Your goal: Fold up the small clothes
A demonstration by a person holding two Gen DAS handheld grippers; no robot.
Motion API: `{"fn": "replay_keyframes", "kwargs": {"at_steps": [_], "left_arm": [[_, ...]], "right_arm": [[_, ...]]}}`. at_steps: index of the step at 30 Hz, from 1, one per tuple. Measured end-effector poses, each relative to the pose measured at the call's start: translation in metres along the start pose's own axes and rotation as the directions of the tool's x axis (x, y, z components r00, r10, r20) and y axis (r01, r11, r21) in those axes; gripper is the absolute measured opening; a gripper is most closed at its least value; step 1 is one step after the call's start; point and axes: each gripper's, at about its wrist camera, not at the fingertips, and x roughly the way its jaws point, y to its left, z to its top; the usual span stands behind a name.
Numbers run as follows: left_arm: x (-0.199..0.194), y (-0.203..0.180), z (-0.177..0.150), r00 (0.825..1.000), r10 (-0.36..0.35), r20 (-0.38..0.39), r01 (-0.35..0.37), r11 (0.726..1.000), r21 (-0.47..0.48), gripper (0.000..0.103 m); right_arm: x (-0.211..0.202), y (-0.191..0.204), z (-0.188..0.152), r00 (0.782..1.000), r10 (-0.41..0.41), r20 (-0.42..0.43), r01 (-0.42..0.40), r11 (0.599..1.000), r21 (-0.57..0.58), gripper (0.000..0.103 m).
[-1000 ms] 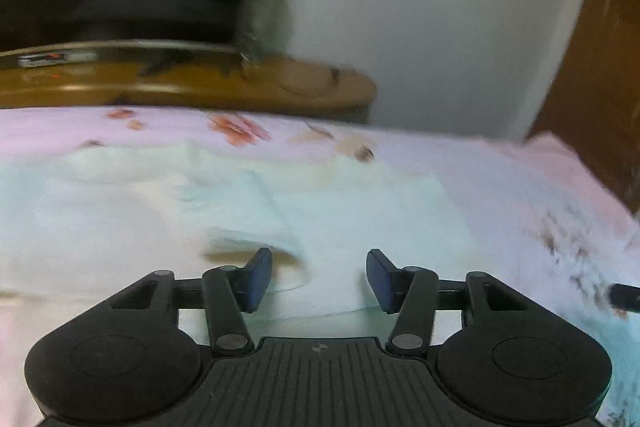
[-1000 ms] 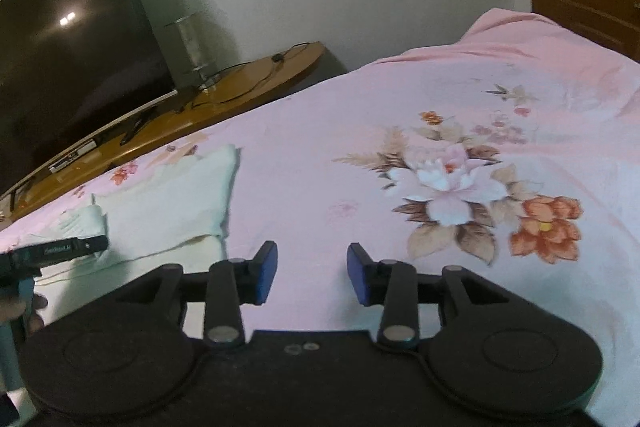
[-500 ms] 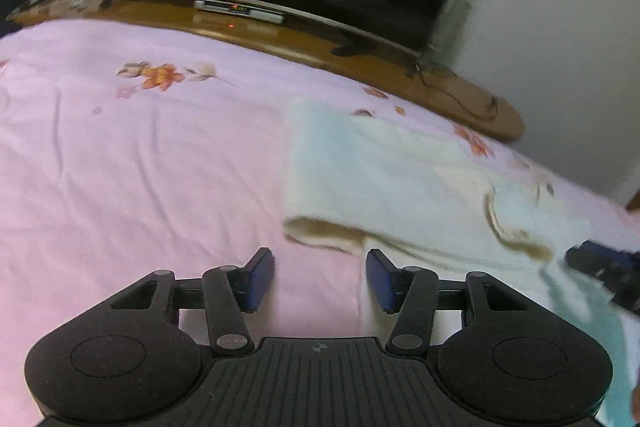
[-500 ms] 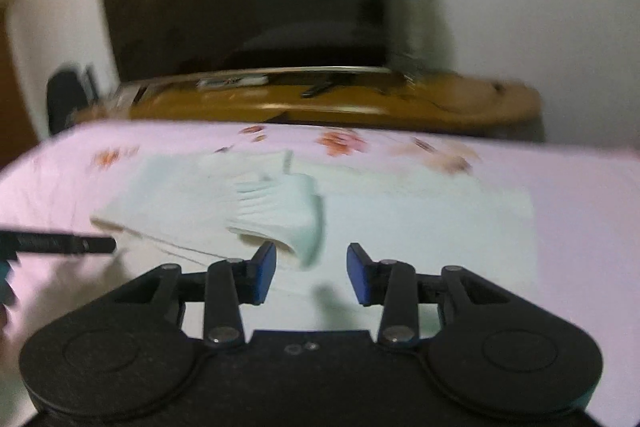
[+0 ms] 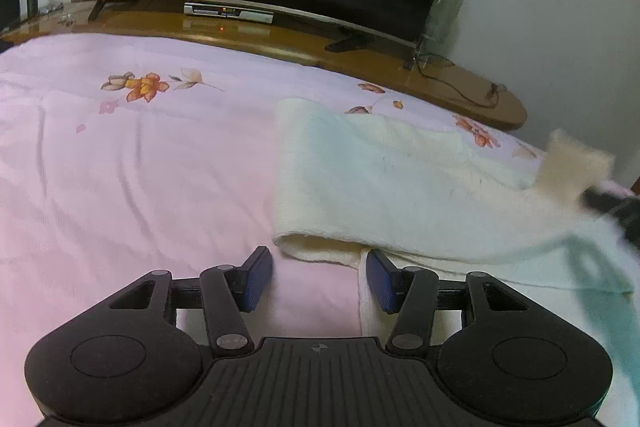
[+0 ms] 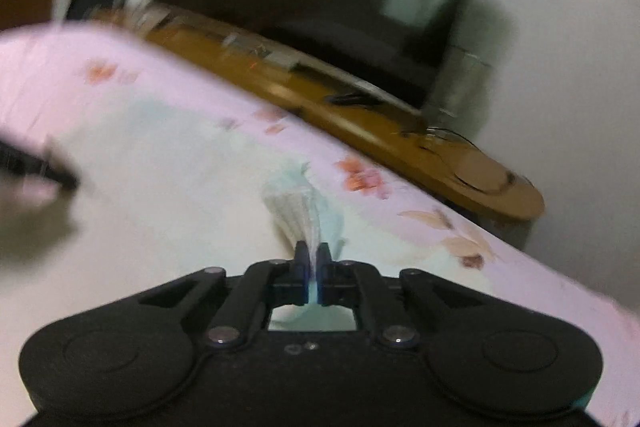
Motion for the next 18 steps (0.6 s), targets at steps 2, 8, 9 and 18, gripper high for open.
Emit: {"fn": "replay_keyframes", "kwargs": {"at_steps": [2,8,9,18], "left_arm": [[0.0,-0.002,0.0,1.0,-0.009,-0.003,0.008,1.0,-0.005,0.052],[0.002,-0.013,-0.001,1.0,-0.024,-0.01,0.024,0.998,0.051,0.052],[0.002,-0.015,-0.001,1.0,-0.021,-0.009,0.022,0.998,0.064,0.052],[-0.002,-0.022,-0.001,0.997,-0.075,-0.005,0.075,0.996,0.041,0.052]], "right_arm": [[-0.016,-0.024,-0.001,0.999,-0.024,0.028,0.02,0.993,0.112,0.004],[-0.047,-0.089,-0.033,0.993,-0.116,0.002,0.106,0.92,0.378,0.004],[-0.046,-0.095,-0.04,0.994,-0.107,-0.021,0.107,0.913,0.394,0.004],[-0.046,-0.106,-0.053,0.999,-0.045,-0.03,0.054,0.885,0.462,0.005]]}}
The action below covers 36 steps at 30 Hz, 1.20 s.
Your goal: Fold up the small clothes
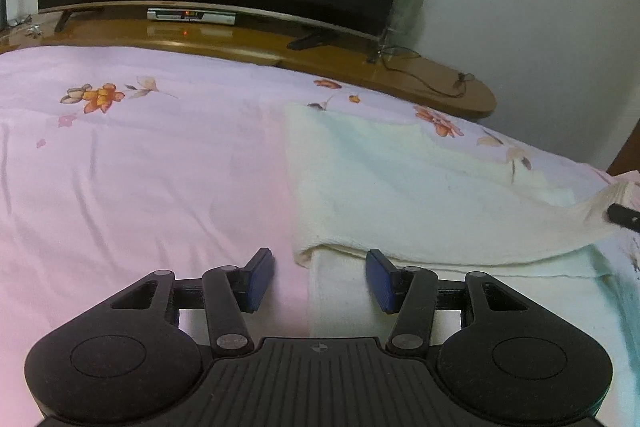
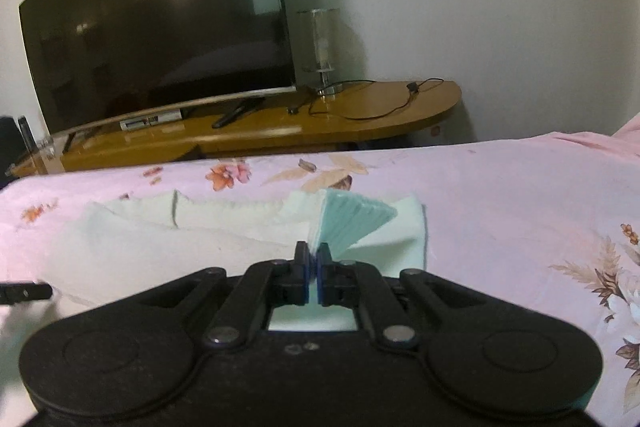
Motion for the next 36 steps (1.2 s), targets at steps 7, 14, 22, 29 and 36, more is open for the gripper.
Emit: {"fn": "replay_keyframes", "kwargs": {"at_steps": [7,14,22,29,36], "left_arm": [[0.005,0.013,0.001,1.0,0.008,-0.007,-0.008,0.999,-0.042,0.041],[0.006,0.015,0.004,1.0,-0.002,-0.029,0.001,0.999,-0.034,0.04],[0.006,0.013,0.002,1.0,0.003,-0.022,-0.003,1.0,-0.017,0.04],[0.005,0.016,0.0,1.0,-0.006,-0.009,0.005,0.999,-0.036,0.04],[0.005,0.019,0.0,1.0,-0.018,-0.015,0.017,0.999,-0.036,0.04]], "right_arm": [[-0.009,-0.008,-0.006,1.0,-0.016,-0.009,0.016,1.0,0.021,0.005],[0.011,-0.029,-0.031,0.992,-0.021,-0.122,0.036,0.992,0.119,0.013],[0.003,-0.038,-0.026,0.997,-0.034,-0.066,0.045,0.986,0.164,0.006],[-0.027,-0.029,0.007,0.99,0.027,0.136,-0.035,0.998,0.059,0.006],[0.018,-0.053,-0.034,0.996,-0.023,-0.091,0.036,0.989,0.145,0.006]]}}
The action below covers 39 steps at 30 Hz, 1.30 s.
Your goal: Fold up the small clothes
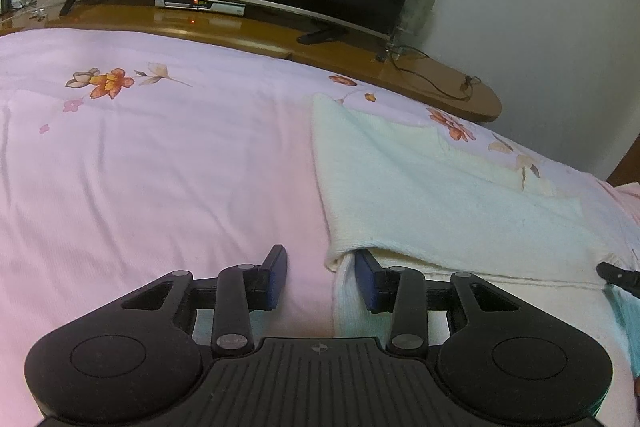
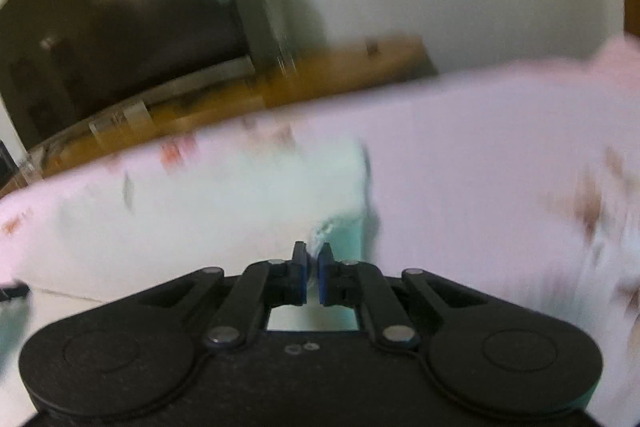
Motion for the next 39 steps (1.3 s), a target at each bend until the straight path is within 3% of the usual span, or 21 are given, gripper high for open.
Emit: {"fn": "replay_keyframes", "kwargs": {"at_steps": [5,7,10,12,18,19,21,22,27,33,34,39], "left_arm": [[-0.005,0.001,0.006,1.0,-0.01,-0.025,0.01,1.0,0.003,0.04],[-0.023,0.006,0.015,0.999,-0.049,0.022,0.049,0.999,-0.012,0.04],[-0.032,0.009,0.038,0.996,-0.052,0.076,0.052,0.999,0.006,0.04],[-0.022,0.009,0.052,0.996,-0.053,0.075,0.053,0.999,0.005,0.04],[0.019,0.016,0.071,0.997,-0.067,0.05,0.07,0.996,-0.062,0.04],[0.025,0.018,0.073,0.997,-0.066,0.044,0.068,0.996,-0.065,0.04],[0.039,0.019,0.077,0.997,-0.072,0.039,0.075,0.995,-0.07,0.04],[0.047,0.019,0.079,0.996,-0.08,0.034,0.082,0.994,-0.072,0.04],[0.086,0.018,0.09,0.991,-0.133,-0.011,0.131,0.987,-0.098,0.04],[0.103,0.019,0.092,0.989,-0.145,-0.013,0.142,0.981,-0.129,0.04],[0.103,0.02,0.092,0.989,-0.147,-0.015,0.144,0.982,-0.123,0.008],[0.102,0.026,0.094,0.989,-0.147,-0.024,0.144,0.984,-0.102,0.007]], "right_arm": [[-0.002,0.001,-0.002,1.0,0.006,0.01,-0.006,1.0,0.023,0.007],[-0.003,0.0,-0.005,1.0,0.013,0.001,-0.013,1.0,0.012,0.007],[-0.005,-0.003,-0.003,0.999,0.045,-0.006,-0.045,0.999,0.011,0.012],[-0.009,-0.005,-0.005,0.999,0.054,0.005,-0.054,0.998,0.013,0.005],[-0.014,-0.009,-0.01,0.998,0.065,0.028,-0.066,0.997,0.048,0.006],[-0.015,-0.009,-0.009,0.998,0.062,0.029,-0.064,0.997,0.041,0.007],[-0.025,-0.011,-0.004,0.995,0.021,0.094,-0.026,0.998,0.059,0.028],[-0.028,-0.015,0.001,0.992,0.015,0.123,-0.024,0.997,0.075,0.034],[-0.002,-0.026,0.022,0.995,0.027,0.095,-0.04,0.989,0.139,0.031],[0.028,-0.03,0.023,0.999,0.044,0.025,-0.046,0.992,0.119,0.017],[0.027,-0.03,0.022,0.998,0.048,0.029,-0.051,0.993,0.108,0.014],[0.006,-0.027,0.017,0.994,0.064,0.088,-0.071,0.994,0.085,0.008]]}}
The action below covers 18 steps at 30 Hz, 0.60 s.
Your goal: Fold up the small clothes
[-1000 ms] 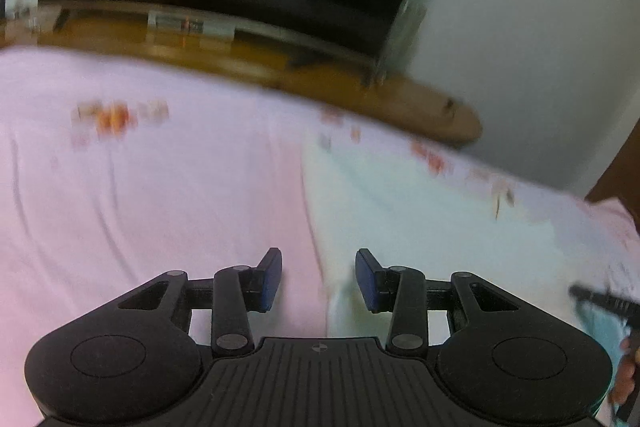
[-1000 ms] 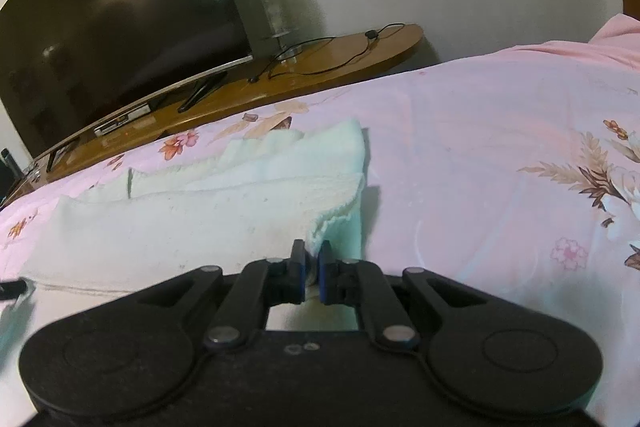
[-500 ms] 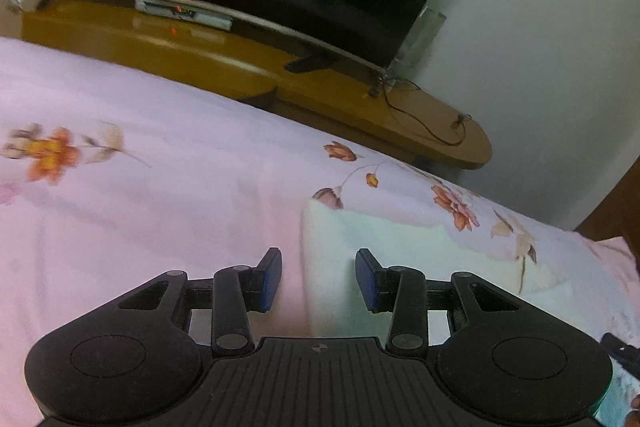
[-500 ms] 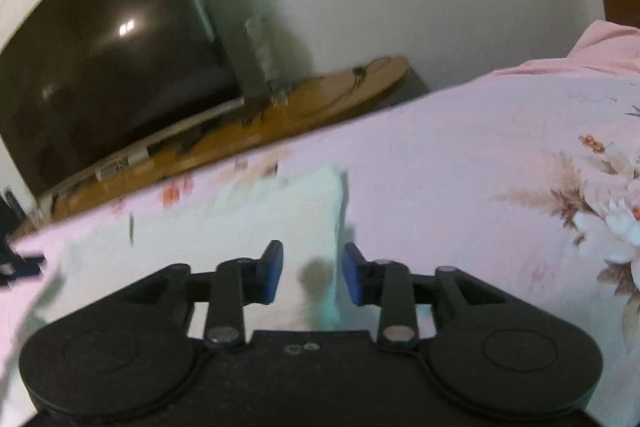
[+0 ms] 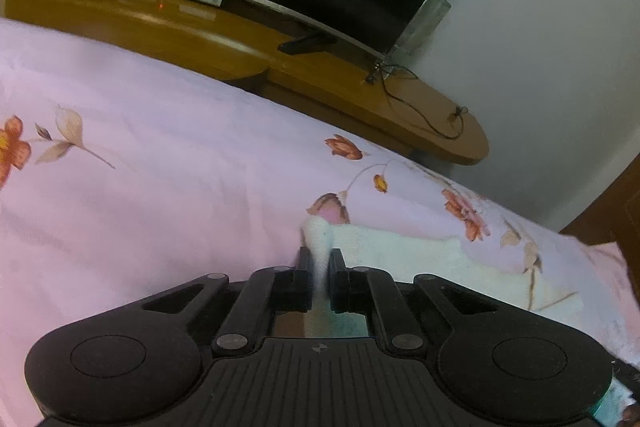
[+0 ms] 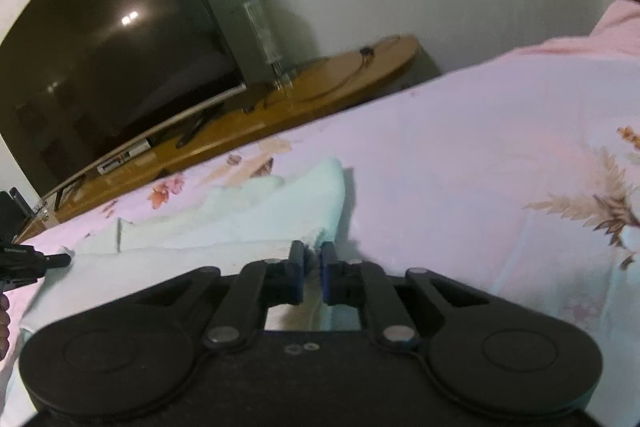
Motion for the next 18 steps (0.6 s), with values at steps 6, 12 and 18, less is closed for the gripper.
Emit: {"fn": "replay_keyframes", "kwargs": {"at_steps": [6,12,18], "left_arm": [[0.003,-0.003,0.0,1.0,0.02,-0.004,-0.02,0.998,0.055,0.011],[-0.028,-0.007,-0.008,0.999,0.032,-0.015,-0.03,0.996,0.089,0.017],[-0.065,-0.015,-0.051,1.0,0.011,0.001,-0.011,0.993,0.118,0.068]], "right_arm": [[0.003,0.005,-0.01,0.996,-0.075,-0.041,0.071,0.994,-0.078,0.008],[-0.015,-0.001,-0.004,1.0,-0.029,0.007,0.029,1.0,-0.01,0.004],[-0.029,0.004,-0.009,0.999,-0.03,-0.013,0.029,0.999,-0.023,0.022]]}}
